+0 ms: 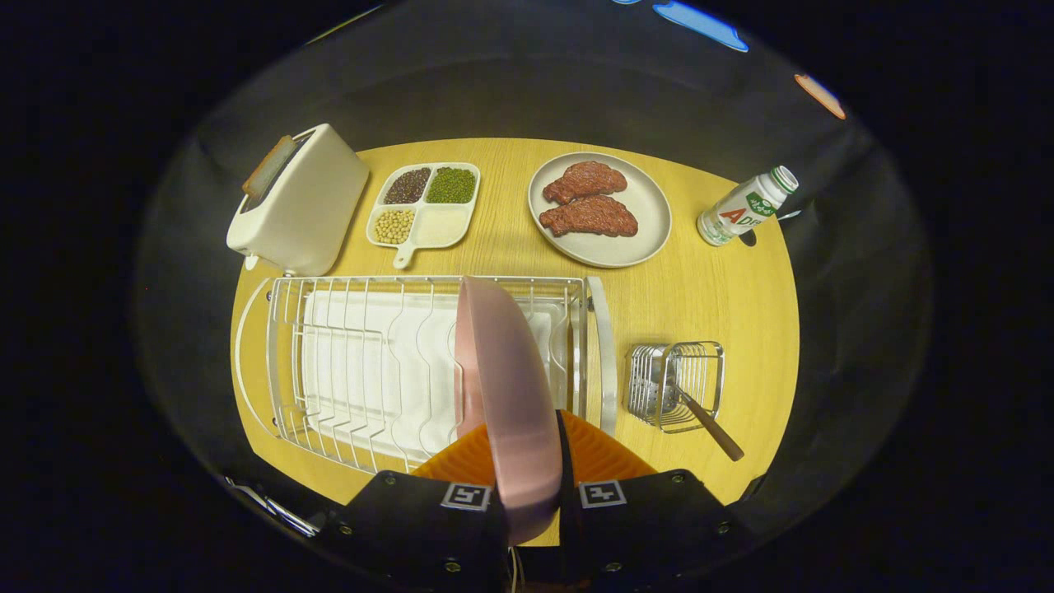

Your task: Take the plate from the dish rack, then take the spoon from the basket and place it into the plate.

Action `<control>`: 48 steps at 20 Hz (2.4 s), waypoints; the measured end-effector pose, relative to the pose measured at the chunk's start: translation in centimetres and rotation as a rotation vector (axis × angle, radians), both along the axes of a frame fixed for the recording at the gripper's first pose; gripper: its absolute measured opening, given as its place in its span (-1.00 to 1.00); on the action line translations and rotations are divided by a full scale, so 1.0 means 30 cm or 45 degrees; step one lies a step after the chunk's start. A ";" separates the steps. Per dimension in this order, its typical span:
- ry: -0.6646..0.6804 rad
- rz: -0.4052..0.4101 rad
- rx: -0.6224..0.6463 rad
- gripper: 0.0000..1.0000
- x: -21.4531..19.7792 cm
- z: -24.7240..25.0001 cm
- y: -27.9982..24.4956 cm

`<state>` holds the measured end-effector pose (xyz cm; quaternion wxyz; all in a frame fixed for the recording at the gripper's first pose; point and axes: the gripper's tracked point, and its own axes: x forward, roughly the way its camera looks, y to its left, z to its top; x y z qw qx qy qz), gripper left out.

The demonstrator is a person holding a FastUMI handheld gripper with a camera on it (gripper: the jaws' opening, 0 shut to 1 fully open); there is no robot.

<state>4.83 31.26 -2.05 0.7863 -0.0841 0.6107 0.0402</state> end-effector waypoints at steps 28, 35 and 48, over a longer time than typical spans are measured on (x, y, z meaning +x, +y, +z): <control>-0.084 -0.091 0.638 -0.52 -0.557 0.170 -0.190; 0.007 -0.141 0.745 -0.51 -0.717 -0.120 -0.235; 0.046 -0.150 0.718 -0.45 -0.722 -0.428 -0.293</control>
